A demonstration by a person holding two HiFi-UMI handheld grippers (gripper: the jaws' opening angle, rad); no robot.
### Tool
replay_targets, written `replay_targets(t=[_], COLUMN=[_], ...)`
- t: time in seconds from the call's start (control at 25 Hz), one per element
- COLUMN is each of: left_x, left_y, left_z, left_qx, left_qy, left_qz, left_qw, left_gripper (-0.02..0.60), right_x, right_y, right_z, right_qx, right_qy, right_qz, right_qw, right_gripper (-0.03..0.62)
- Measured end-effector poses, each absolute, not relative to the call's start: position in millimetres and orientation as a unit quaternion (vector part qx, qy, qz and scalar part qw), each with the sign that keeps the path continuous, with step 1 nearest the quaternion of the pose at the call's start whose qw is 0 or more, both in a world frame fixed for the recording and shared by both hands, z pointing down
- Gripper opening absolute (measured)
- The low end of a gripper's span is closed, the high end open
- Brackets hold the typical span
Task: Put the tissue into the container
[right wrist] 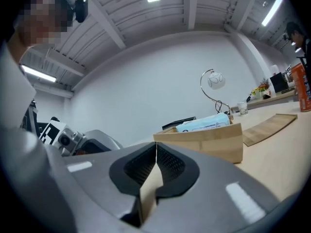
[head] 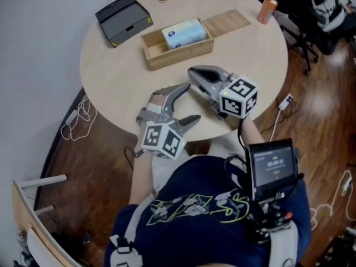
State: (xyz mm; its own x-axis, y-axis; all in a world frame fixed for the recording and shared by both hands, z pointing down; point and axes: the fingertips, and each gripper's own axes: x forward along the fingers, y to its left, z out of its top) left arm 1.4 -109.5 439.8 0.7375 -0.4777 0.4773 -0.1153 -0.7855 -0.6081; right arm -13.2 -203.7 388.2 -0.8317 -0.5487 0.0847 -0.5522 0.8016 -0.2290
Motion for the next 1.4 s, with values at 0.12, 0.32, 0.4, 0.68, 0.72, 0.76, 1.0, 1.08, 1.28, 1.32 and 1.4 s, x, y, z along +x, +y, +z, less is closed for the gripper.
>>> replay_targets(t=[0.12,0.32,0.4,0.68,0.72,0.76,1.0,1.08,1.28,1.32,1.4], left_x=[6.2,13.6,13.2,4.1,6.5,9.0,2.4,-14.4,-58.1,-57.4,-50.0], left_y=[-107.1,-91.8,-89.2,-97.2,-95.4,-94.1,-98.9,-105.9,-139.8,-143.6,-149.0], left_z=[430.5,391.7,376.7,352.2,352.9,353.2,346.2,344.5,355.6,364.4,386.4], left_qx=[-0.898,-0.964,-0.974,-0.979,-0.981,-0.981,-0.988,-0.991,-0.981,-0.981,-0.979], left_qy=[0.159,0.097,0.093,0.130,0.123,0.116,0.117,0.127,0.192,0.195,0.193], left_qz=[-0.297,-0.149,-0.105,-0.031,-0.030,-0.031,0.006,0.033,0.034,0.010,-0.052], left_qw=[0.284,0.196,0.179,0.152,0.148,0.151,0.100,0.034,0.002,-0.007,-0.037], left_gripper=[0.445,0.594,0.592,0.572,0.571,0.578,0.570,0.472,0.005,0.004,0.003], right_x=[-10.3,-9.2,-17.6,-46.9,-52.4,-54.6,-39.2,-33.0,-24.6,-25.0,-28.2], right_y=[-200.1,-189.3,-186.2,-166.4,-159.0,-155.0,-158.1,-153.8,-152.7,-154.3,-157.5], right_z=[379.6,368.8,371.3,365.2,368.1,370.1,363.1,362.5,381.2,385.2,392.7], right_qx=[0.267,0.234,0.241,0.244,0.225,0.217,0.232,0.200,0.142,0.143,0.148], right_qy=[-0.955,-0.963,-0.962,-0.965,-0.970,-0.972,-0.971,-0.979,-0.989,-0.989,-0.987], right_qz=[0.125,0.125,0.120,0.093,0.088,0.085,0.061,0.036,0.023,0.026,0.035], right_qw=[-0.021,-0.054,-0.035,-0.016,-0.004,0.000,-0.017,-0.016,0.029,0.040,0.061], right_gripper=[0.000,0.044,0.043,0.000,0.000,0.000,0.000,0.000,0.027,0.000,0.000])
